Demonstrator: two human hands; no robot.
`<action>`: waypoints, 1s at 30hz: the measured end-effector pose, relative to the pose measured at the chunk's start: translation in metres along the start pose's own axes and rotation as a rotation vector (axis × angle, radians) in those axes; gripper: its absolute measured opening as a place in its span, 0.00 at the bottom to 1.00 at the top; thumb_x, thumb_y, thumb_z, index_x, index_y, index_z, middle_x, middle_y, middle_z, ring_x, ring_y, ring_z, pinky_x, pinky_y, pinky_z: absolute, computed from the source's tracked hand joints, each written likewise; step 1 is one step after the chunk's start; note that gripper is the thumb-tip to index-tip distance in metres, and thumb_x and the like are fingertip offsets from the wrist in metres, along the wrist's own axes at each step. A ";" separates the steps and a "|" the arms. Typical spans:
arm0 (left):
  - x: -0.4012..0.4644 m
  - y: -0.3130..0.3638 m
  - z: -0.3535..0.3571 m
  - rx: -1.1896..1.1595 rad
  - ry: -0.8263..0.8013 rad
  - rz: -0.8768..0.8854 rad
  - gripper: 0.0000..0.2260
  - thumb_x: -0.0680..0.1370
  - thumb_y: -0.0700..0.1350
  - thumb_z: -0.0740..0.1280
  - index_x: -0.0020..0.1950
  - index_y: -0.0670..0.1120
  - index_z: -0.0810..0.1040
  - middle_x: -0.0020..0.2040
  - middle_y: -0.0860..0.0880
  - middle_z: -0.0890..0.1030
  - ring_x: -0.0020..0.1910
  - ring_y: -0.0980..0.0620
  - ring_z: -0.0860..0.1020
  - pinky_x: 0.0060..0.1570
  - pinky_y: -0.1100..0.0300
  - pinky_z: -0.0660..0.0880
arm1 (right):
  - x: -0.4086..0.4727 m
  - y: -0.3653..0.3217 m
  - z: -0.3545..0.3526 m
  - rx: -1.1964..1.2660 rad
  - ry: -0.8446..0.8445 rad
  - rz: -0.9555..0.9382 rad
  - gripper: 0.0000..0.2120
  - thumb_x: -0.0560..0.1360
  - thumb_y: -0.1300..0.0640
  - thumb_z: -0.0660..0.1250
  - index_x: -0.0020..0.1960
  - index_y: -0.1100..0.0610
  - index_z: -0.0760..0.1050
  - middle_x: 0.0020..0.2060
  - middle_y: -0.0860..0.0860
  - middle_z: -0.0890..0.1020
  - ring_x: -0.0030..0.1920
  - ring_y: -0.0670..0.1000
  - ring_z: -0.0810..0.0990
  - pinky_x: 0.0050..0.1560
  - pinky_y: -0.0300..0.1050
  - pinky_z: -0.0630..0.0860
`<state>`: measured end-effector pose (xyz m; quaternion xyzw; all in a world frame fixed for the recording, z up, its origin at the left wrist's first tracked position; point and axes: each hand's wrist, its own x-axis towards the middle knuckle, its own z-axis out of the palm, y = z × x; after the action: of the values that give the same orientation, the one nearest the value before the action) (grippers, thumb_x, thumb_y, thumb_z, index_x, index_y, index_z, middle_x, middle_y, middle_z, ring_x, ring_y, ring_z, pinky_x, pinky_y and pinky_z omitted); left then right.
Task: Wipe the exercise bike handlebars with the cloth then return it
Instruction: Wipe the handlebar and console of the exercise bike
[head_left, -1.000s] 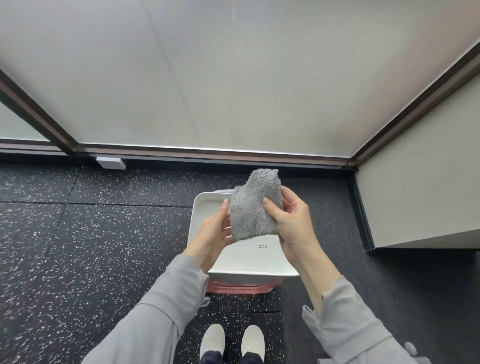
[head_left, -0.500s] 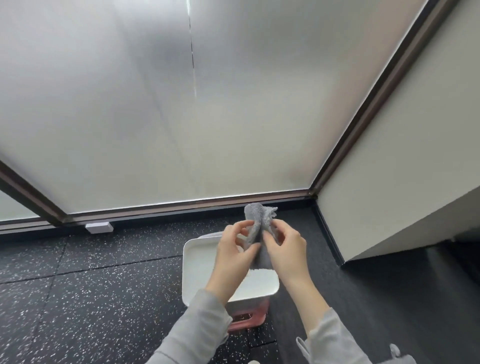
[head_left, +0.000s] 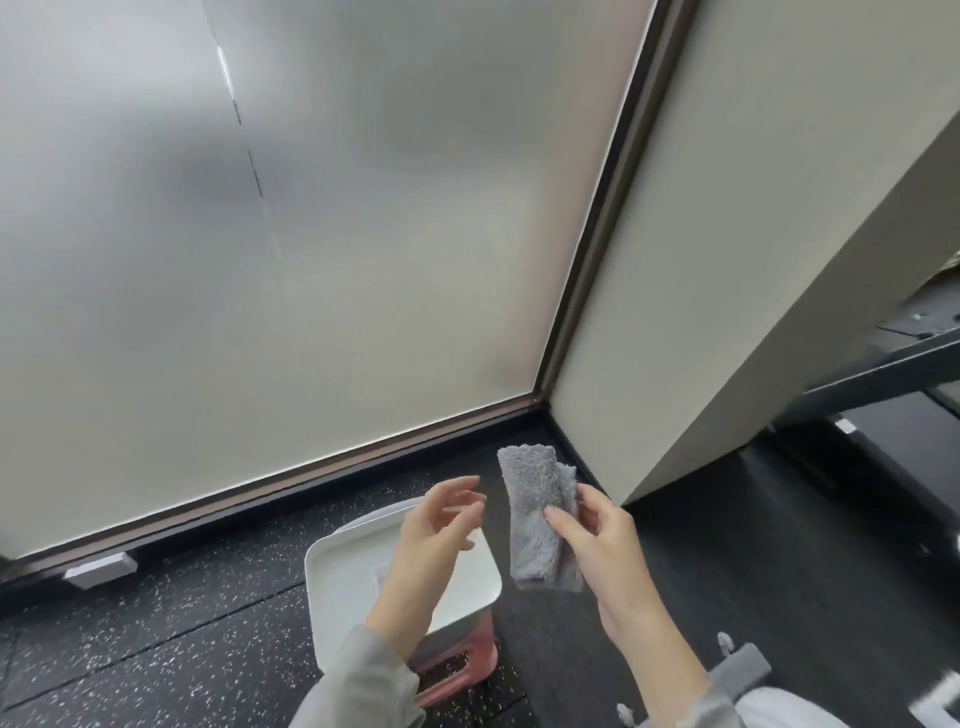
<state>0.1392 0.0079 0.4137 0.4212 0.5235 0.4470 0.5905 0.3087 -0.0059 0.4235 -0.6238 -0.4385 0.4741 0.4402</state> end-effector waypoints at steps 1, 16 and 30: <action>0.004 0.004 0.007 0.002 -0.022 -0.051 0.09 0.77 0.43 0.65 0.56 0.49 0.79 0.50 0.48 0.82 0.45 0.53 0.78 0.40 0.64 0.75 | -0.004 -0.001 -0.006 0.026 -0.001 0.005 0.07 0.75 0.62 0.66 0.50 0.52 0.79 0.46 0.48 0.85 0.49 0.45 0.83 0.46 0.41 0.79; -0.005 0.047 0.165 -0.075 -0.547 0.052 0.05 0.75 0.44 0.69 0.50 0.48 0.80 0.46 0.48 0.84 0.46 0.50 0.82 0.41 0.52 0.76 | -0.061 -0.025 -0.110 0.025 0.312 -0.229 0.14 0.72 0.43 0.68 0.56 0.44 0.74 0.52 0.44 0.83 0.54 0.44 0.81 0.53 0.40 0.76; -0.093 0.062 0.366 0.241 -0.337 0.449 0.05 0.75 0.50 0.66 0.50 0.55 0.80 0.48 0.57 0.79 0.46 0.62 0.78 0.46 0.70 0.73 | -0.175 -0.024 -0.332 0.015 0.805 -0.416 0.11 0.72 0.60 0.70 0.54 0.53 0.79 0.45 0.44 0.86 0.50 0.41 0.82 0.52 0.34 0.76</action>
<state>0.4926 -0.0775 0.5315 0.6616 0.3612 0.4247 0.5015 0.6008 -0.2138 0.5368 -0.6539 -0.3450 0.0984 0.6661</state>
